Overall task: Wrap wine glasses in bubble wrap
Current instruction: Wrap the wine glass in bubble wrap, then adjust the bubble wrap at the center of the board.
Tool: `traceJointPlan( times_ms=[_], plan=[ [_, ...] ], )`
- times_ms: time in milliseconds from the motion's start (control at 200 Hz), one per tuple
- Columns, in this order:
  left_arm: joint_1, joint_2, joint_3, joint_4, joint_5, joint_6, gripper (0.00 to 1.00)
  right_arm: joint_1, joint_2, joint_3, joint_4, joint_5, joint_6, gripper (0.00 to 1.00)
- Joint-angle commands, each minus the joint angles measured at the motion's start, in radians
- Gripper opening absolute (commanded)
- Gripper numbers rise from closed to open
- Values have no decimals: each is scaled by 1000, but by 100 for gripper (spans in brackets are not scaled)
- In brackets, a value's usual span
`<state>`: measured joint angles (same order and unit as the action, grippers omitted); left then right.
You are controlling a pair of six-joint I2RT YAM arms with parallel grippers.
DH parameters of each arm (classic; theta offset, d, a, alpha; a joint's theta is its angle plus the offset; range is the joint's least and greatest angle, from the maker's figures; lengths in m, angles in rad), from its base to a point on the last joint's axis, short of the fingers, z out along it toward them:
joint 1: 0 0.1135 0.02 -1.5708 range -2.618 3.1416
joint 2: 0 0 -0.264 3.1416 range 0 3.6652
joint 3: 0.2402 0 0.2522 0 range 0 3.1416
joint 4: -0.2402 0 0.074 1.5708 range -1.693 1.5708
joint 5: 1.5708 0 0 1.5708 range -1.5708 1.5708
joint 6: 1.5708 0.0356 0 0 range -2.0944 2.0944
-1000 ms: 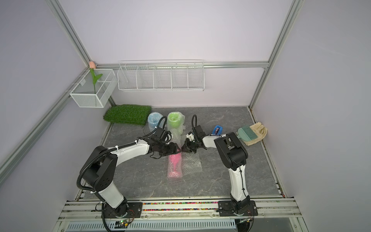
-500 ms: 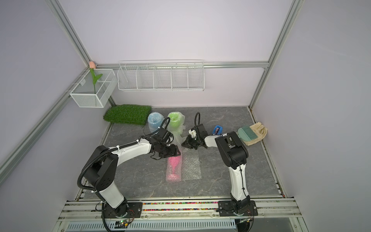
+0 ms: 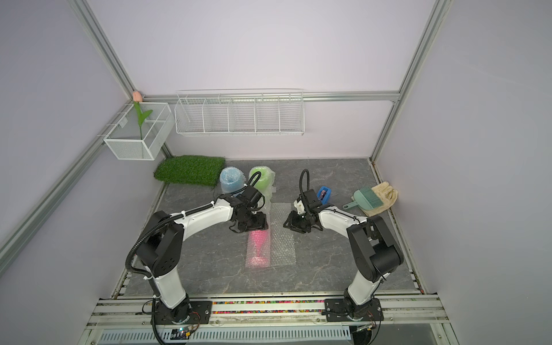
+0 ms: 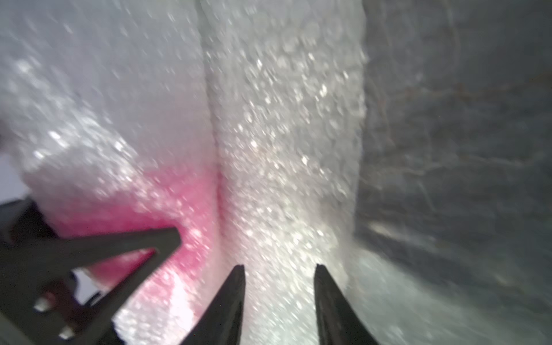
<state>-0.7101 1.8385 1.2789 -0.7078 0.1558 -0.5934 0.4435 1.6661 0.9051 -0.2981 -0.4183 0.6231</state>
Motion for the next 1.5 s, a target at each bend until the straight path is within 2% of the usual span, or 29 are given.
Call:
traceJointPlan(
  times_ms=[0,95,295,630,750,915,1145,1375,1495],
  plan=[
    [-5,57,2,-85,-70,-17,37,-14,-40,-71,-104,34,-54,52],
    [-10,63,6,-87,-63,-20,36,-19,-37,-106,-90,-20,-71,59],
    [-12,72,16,-88,-50,-19,36,-19,16,-215,159,-356,-2,59],
    [-14,72,23,-91,-50,-19,35,-20,-45,-317,331,-475,96,36],
    [-13,70,25,-91,-49,-20,34,-19,-67,-326,327,-443,107,24],
    [-14,56,30,-130,-85,-25,31,-19,-137,-318,185,-328,70,8],
    [-12,56,62,-207,-144,-46,30,-20,-228,-323,26,-242,1,7],
    [-15,91,75,-195,-124,-52,30,-9,-302,-305,-8,-209,24,7],
    [-17,97,73,-177,-111,-54,30,40,-351,-272,-13,-176,68,7]
  ],
)
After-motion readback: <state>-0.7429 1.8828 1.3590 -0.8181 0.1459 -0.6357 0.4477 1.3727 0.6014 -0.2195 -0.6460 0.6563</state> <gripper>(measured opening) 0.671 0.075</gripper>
